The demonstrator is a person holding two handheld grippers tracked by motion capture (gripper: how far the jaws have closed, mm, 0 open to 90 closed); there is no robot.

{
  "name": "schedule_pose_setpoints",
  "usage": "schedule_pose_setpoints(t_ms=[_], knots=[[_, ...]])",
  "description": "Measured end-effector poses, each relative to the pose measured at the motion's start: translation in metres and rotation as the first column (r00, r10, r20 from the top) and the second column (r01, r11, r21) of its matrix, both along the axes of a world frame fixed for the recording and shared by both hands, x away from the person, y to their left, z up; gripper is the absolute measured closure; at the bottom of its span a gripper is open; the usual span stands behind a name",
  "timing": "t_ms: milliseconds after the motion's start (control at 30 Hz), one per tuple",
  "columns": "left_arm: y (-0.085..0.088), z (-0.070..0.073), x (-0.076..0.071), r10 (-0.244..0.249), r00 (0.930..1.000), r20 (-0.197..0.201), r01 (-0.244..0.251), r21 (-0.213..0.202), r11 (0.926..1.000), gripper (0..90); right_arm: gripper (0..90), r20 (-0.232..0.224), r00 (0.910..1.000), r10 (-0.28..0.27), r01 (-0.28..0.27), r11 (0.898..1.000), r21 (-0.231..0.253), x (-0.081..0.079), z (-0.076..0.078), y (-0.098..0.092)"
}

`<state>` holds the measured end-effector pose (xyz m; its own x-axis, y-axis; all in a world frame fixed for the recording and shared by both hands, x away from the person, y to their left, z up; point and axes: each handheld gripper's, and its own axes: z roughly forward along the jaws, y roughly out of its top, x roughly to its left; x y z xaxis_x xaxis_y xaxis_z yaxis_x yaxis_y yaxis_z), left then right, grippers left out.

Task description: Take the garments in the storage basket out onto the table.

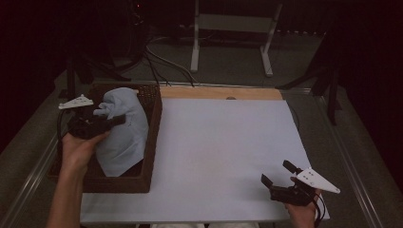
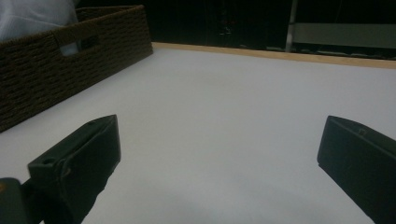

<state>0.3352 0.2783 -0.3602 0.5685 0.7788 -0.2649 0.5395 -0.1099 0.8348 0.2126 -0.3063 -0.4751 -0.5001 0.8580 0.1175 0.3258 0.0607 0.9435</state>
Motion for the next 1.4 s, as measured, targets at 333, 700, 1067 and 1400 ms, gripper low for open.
schedule_pose_setpoints(t_ms=[333, 700, 1067, 1400], knots=[[-0.016, 0.007, 0.003, -0.036, 0.9993, 0.012, 0.037, -0.025, 0.9990, 79.8, 0.0, 0.000, 1.0000, 0.001, -0.001, 1.000, 0.001, 0.000, 0.000, 0.000], [-0.032, 0.014, 0.006, -0.066, 0.9974, 0.028, 0.066, -0.034, 0.9972, 80.1, 0.0, -0.001, 1.0000, 0.003, -0.003, 1.000, 0.000, 0.001, 0.000, 0.000], [-0.053, 0.017, 0.010, -0.098, 0.9946, 0.034, 0.099, -0.028, 0.9947, 80.1, 0.0, 0.001, 1.0000, 0.000, 0.000, 1.000, 0.002, 0.001, 0.000, -0.001], [-0.074, 0.018, 0.015, -0.130, 0.9907, 0.040, 0.132, -0.038, 0.9905, 80.1, 0.0, 0.003, 1.0000, 0.001, -0.001, 1.000, 0.002, 0.000, 0.000, -0.001]])
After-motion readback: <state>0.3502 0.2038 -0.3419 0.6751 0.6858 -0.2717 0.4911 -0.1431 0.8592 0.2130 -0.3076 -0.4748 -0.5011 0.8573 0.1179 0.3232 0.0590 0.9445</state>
